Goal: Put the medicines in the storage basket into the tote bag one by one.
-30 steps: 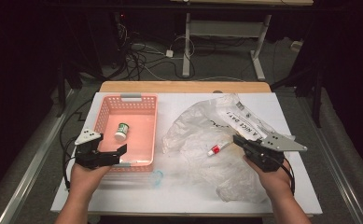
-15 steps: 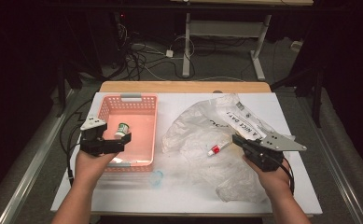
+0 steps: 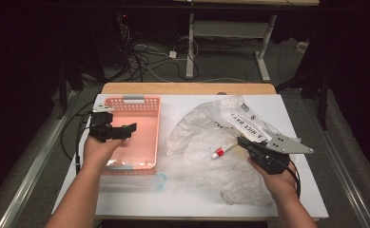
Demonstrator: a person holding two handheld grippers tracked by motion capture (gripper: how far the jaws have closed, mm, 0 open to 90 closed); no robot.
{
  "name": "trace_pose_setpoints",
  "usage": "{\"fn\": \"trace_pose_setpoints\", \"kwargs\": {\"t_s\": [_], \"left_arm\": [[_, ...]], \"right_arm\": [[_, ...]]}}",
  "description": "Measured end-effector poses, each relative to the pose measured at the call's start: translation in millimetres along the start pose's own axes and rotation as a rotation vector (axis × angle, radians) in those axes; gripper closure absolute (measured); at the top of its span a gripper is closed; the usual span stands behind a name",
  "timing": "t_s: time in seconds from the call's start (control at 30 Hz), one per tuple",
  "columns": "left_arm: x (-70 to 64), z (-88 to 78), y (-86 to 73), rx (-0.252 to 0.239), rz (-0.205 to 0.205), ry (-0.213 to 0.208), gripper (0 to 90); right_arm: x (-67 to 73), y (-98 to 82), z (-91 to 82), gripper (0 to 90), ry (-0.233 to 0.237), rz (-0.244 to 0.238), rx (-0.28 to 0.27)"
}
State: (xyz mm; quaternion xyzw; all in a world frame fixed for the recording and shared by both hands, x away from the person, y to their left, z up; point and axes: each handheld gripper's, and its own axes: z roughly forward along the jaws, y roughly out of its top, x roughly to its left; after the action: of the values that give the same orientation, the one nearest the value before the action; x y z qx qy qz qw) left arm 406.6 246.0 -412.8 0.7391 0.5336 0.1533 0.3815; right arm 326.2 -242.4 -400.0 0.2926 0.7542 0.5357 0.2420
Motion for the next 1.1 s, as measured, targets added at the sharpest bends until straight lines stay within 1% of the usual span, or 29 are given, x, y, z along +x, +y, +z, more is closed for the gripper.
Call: {"fn": "trace_pose_setpoints", "kwargs": {"t_s": [0.1, 0.2, 0.4, 0.47, 0.53, 0.6, 0.67, 0.73, 0.77, 0.8, 0.83, 0.9, 1.0, 1.07, 1.1], "left_arm": [[5.3, 9.7, 1.4, 0.032, -0.005, 0.012, 0.0], [10.9, 18.6, 1.4, 0.067, -0.027, 0.014, 0.0], [19.3, 32.7, 1.1, 0.149, -0.039, 0.037, 0.0], [19.1, 36.3, 3.0, 0.178, -0.023, 0.051, 2.5], [18.0, 41.0, 4.9, 0.219, -0.024, 0.043, 2.7], [17.3, 45.0, 5.4, 0.25, -0.013, 0.051, 2.7], [16.9, 48.2, 5.7, 0.272, -0.011, 0.056, 4.0], [17.3, 51.2, 5.3, 0.293, -0.024, 0.051, 7.7], [17.5, 53.0, 4.8, 0.304, -0.028, 0.061, 9.7], [17.7, 54.2, 4.6, 0.316, -0.03, 0.061, 11.6], [18.2, 56.4, 3.9, 0.333, -0.036, 0.057, 13.0], [19.4, 60.2, 2.9, 0.369, -0.048, 0.064, 14.1], [21.8, 63.5, 2.1, 0.397, -0.061, 0.071, 16.6], [24.0, 65.1, 2.0, 0.413, -0.082, 0.071, 18.0], [25.1, 65.5, 1.8, 0.418, -0.084, 0.075, 19.5]], "right_arm": [[-0.3, -0.1, 0.0, 90.0, -0.002, 0.0, 0.0], [-0.5, -0.5, 0.4, 90.0, -0.001, 0.001, 0.004], [-0.6, -0.6, 0.6, 90.0, 0.001, -0.002, 0.005], [-0.4, -0.6, 0.5, 90.0, 0.002, -0.002, 0.006], [-0.3, -0.9, 0.5, 90.0, 0.002, -0.001, 0.007], [-0.2, -1.0, 0.7, 90.0, 0.002, 0.001, 0.008], [-0.5, -1.2, 0.9, 90.0, 0.003, 0.001, 0.007], [-0.7, -1.4, 1.1, 90.0, 0.003, 0.0, 0.007], [-0.7, -1.5, 1.3, 90.0, 0.004, 0.0, 0.007], [-0.5, -1.7, 1.4, 90.0, 0.006, 0.001, 0.008], [-0.3, -1.7, 1.4, 90.0, 0.007, 0.0, 0.009], [0.1, -1.8, 1.6, 90.0, 0.008, 0.0, 0.009], [0.2, -1.9, 2.0, 90.0, 0.009, -0.001, 0.009], [0.4, -2.0, 2.0, 90.0, 0.008, 0.0, 0.01], [0.5, -2.1, 2.1, 90.0, 0.009, 0.0, 0.011]]}}
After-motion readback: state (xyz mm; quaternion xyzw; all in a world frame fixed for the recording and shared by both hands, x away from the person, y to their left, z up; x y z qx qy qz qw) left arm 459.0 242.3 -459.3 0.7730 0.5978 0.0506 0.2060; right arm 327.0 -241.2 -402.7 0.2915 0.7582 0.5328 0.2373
